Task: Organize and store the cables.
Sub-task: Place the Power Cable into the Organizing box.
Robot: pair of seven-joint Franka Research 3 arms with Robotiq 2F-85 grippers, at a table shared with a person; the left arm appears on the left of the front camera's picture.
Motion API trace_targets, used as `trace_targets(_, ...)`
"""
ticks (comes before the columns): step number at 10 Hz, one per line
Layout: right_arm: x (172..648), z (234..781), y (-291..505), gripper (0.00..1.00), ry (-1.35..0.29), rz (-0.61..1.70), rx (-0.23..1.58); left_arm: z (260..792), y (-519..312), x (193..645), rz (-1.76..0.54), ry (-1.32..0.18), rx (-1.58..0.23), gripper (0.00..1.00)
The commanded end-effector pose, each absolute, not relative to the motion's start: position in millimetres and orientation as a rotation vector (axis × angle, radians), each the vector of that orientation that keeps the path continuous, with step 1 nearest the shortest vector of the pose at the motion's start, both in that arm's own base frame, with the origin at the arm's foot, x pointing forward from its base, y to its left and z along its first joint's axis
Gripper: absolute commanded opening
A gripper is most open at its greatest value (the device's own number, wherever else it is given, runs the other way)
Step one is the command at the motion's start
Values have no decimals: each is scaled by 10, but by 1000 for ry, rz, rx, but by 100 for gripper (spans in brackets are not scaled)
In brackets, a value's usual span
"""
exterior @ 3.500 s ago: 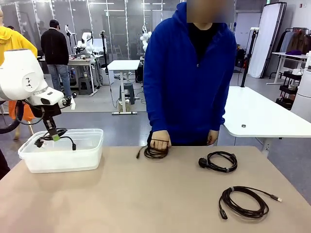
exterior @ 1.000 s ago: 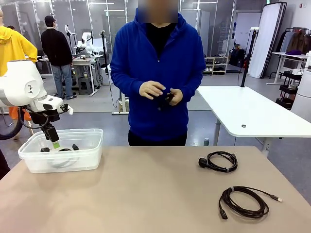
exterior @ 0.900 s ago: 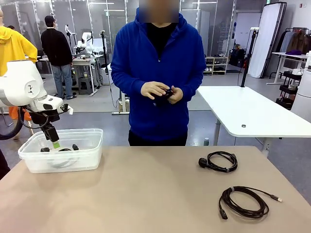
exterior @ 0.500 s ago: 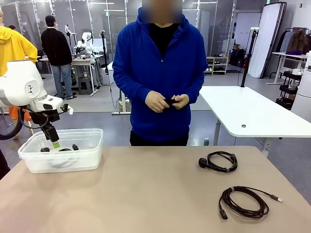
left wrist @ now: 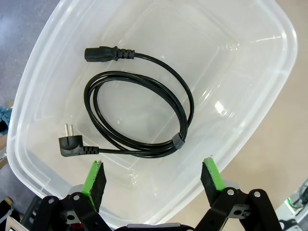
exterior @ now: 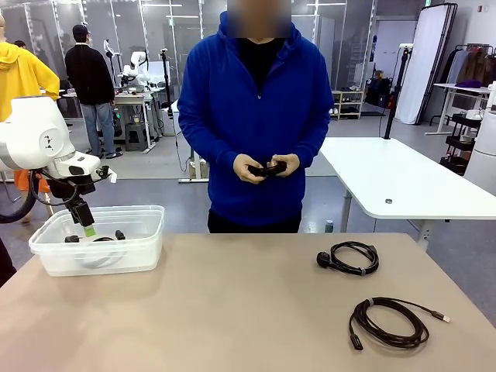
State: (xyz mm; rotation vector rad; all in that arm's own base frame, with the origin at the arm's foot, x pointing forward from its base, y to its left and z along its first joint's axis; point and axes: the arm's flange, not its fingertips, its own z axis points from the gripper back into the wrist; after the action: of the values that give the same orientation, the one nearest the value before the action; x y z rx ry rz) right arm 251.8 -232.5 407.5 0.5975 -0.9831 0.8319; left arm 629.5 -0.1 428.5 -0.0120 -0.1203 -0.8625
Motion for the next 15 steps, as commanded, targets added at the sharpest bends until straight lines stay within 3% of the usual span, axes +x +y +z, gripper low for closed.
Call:
trace_targets(1, 2523, 4102, -2332, 100, -999, 822, 604, 4297, 3, 6300, -862, -122, -9, 100)
trace_targets(5, 2523, 4102, -2332, 100, -999, 822, 604, 4285, -1, 6295, -862, -120, -12, 100)
trace_targets(6, 2523, 4102, -2332, 100, -999, 822, 604, 4468, -24, 6179, -910, -204, 5, 100)
trace_targets(15, 2398, 4327, -2358, 100, -942, 922, 550, 5249, 631, 4441, -1169, -535, -184, 100)
